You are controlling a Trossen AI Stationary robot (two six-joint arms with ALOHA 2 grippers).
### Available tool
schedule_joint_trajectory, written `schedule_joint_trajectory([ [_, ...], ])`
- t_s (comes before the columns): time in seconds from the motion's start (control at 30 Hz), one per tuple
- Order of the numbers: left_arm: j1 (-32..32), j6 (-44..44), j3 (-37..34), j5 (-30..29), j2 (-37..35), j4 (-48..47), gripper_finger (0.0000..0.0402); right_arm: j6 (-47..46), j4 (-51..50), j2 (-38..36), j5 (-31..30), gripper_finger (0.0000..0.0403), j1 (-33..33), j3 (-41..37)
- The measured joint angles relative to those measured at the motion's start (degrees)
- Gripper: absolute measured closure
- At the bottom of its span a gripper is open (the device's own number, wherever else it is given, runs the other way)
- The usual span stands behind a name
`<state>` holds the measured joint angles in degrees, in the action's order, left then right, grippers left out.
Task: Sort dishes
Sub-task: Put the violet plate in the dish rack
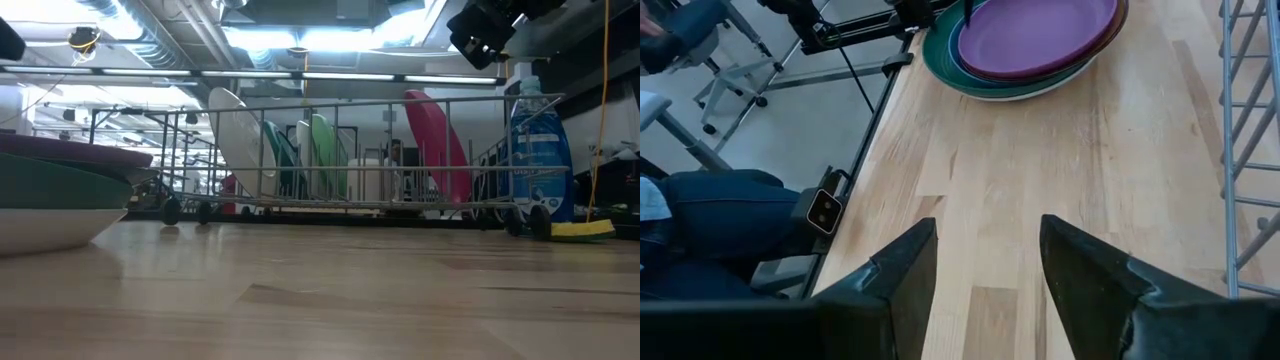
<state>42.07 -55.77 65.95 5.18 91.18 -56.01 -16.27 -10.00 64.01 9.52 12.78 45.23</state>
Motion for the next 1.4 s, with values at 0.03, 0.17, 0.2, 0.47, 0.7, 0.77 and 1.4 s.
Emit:
schedule_joint_trajectory([
  [0.03,0.3,0.0,0.0,-0.8,0.0,-0.5,0.0206,0.0,0.0,0.0,0.0,0.0221,0.0,0.0],
  [0.17,0.8,0.0,0.0,-2.1,0.0,-2.2,0.0206,0.0,0.0,0.0,0.0,0.0221,0.0,0.0],
  [0.2,0.8,0.0,0.0,-2.3,0.0,-2.2,0.0206,0.0,0.0,0.0,0.0,0.0221,0.0,0.0],
  [0.47,2.8,3.5,0.0,-3.7,0.0,-2.1,0.0206,0.0,0.0,0.0,0.0,0.0221,0.0,0.0],
  [0.7,5.0,3.4,0.0,-7.3,0.0,-2.8,0.0206,0.1,0.0,0.0,0.0,0.0221,0.0,0.0],
  [0.77,5.2,3.3,0.0,-7.6,0.0,-4.2,0.0206,0.2,0.0,0.0,0.0,0.0221,0.0,0.0],
  [1.4,7.1,4.9,0.0,-8.0,0.1,-6.4,0.0206,0.2,0.0,0.0,0.0,0.0221,0.0,0.0],
])
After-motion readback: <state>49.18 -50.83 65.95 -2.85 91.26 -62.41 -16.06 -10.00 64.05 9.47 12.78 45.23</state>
